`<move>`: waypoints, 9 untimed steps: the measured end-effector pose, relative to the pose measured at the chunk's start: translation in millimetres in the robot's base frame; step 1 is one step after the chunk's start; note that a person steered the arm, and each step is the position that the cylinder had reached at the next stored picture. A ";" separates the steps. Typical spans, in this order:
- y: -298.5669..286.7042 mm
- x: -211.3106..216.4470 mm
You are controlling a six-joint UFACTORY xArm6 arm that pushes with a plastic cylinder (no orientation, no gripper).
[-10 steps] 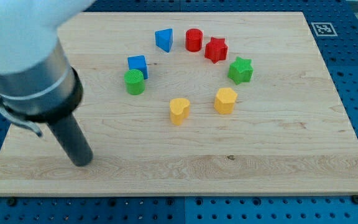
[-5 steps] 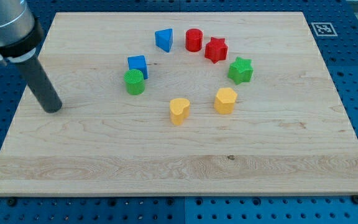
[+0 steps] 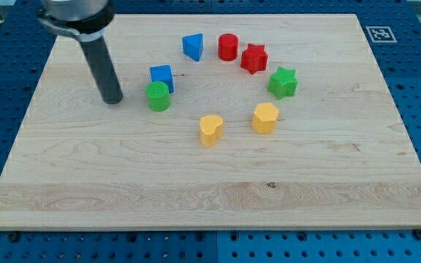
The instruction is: Separate green circle and the blue cube
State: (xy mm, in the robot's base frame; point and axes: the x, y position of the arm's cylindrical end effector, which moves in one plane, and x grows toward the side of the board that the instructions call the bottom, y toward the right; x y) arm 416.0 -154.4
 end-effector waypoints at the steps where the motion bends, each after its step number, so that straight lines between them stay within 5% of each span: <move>1: 21.5 -3.4; 9: 63.5 -9.4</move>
State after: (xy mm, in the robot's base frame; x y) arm 406.6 -90.9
